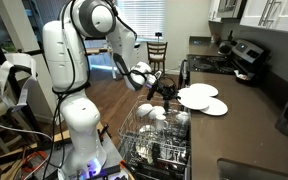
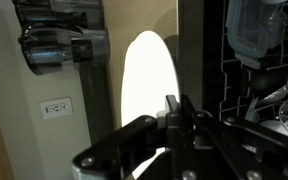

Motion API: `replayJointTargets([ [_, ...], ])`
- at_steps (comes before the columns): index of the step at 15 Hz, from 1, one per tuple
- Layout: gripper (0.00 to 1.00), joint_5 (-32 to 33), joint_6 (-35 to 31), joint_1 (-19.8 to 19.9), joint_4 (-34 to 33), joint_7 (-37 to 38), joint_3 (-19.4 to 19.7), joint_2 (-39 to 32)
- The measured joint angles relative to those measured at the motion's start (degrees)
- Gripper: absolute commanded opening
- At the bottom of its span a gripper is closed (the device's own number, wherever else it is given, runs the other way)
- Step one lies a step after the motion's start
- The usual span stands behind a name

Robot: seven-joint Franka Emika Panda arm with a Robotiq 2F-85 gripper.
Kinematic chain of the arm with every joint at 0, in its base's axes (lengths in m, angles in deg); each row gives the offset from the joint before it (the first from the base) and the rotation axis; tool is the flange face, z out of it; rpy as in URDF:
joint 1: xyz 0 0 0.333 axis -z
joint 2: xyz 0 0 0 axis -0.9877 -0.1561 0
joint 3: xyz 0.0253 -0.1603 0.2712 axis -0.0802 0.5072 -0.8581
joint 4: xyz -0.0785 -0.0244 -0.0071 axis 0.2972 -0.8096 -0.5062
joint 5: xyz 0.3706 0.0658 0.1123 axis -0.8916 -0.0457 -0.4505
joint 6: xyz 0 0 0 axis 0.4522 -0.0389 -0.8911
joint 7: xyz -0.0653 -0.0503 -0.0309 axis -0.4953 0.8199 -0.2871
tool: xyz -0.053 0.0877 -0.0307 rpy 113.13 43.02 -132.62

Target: Remove the plate from the dishwasher

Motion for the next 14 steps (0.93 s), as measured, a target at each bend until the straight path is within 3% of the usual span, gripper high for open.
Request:
replayJointTargets([
  [2, 0.06, 0.0, 0.0, 0.0, -0.3, -0.3, 0.2, -0.1],
  [14, 0.02, -0.1, -0.2, 0.1, -0.3, -0.5, 0.5, -0.9],
])
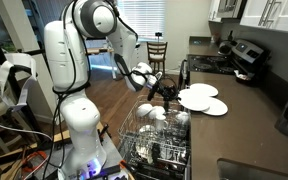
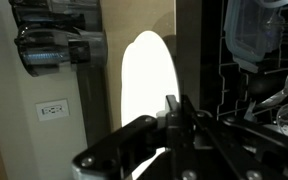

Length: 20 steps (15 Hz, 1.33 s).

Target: Remove the plate from the dishwasher

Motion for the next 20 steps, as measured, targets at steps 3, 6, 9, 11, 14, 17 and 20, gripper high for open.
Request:
replayJointTargets([
  [3, 0.02, 0.0, 0.0, 0.1, -0.1, 0.0, 0.1, -0.5],
  [6, 0.02, 0.0, 0.0, 0.4, -0.1, 0.0, 0.1, -0.5],
  [9, 0.02, 0.0, 0.0, 0.7, -0.2, 0.0, 0.3, -0.5],
  [11, 0.02, 0.0, 0.0, 0.8, -0.5, 0.0, 0.4, -0.5],
  [14, 0.02, 0.0, -0.4, 1.3, -1.0, 0.0, 0.5, -0.6],
  [17, 0.02, -0.1, -1.6, 1.7, -1.5, -0.1, 0.8, -0.6],
  [20, 0.02, -0.1, -2.4, 2.2, -2.0, -0.5, 1.0, -0.7],
])
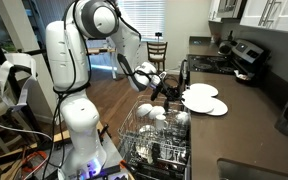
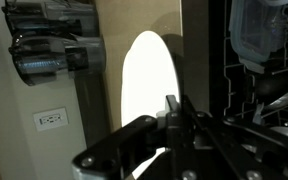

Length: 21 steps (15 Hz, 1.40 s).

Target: Remove the plate from the dishwasher

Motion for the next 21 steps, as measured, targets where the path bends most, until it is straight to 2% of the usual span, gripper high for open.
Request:
replayJointTargets([
  [10, 0.02, -0.5, -0.3, 0.6, -4.0, -1.1, 0.7, -2.7],
  [11, 0.06, -0.5, -0.3, 0.7, -4.5, -1.2, 0.8, -3.1],
  [17, 0.06, -0.6, -0.3, 0.7, -5.5, -1.6, 0.9, -4.1],
  [18, 0.02, -0.6, -0.3, 0.7, -5.5, -1.6, 0.9, -4.1],
  [21, 0.02, -0.6, -0.3, 0.7, -5.4, -1.6, 0.9, -4.3],
])
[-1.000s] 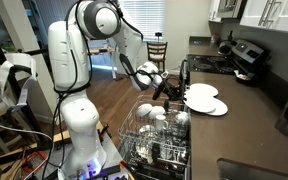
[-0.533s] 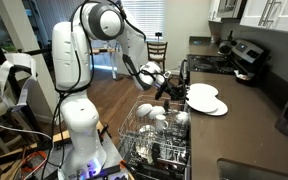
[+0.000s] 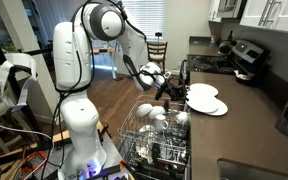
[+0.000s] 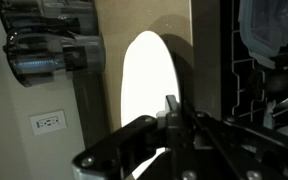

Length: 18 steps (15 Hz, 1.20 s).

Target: Remove the plate from the dishwasher

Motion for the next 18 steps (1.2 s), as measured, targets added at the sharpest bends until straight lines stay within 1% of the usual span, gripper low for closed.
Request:
replayJointTargets([
  [9, 0.02, 0.0, -0.1, 0.1, -0.2, 0.0, 0.3, -0.1],
  [18, 0.03, 0.0, -0.4, 1.2, -1.4, -0.1, 0.4, -1.1],
])
